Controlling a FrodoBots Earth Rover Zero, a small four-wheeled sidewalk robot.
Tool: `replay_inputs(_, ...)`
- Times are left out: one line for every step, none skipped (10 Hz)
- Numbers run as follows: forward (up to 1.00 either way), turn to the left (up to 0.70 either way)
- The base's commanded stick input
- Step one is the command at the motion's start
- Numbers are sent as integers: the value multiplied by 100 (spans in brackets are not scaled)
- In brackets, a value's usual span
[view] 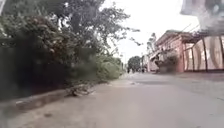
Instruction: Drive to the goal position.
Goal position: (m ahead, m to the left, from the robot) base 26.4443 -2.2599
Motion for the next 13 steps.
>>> replay_inputs(85, -27)
replay_inputs(85, -15)
replay_inputs(85, -5)
replay_inputs(85, 0)
replay_inputs(85, 0)
replay_inputs(85, 0)
replay_inputs(85, 0)
replay_inputs(85, 0)
replay_inputs(85, 0)
replay_inputs(85, 0)
replay_inputs(85, 0)
replay_inputs(82, 0)
replay_inputs(72, 0)
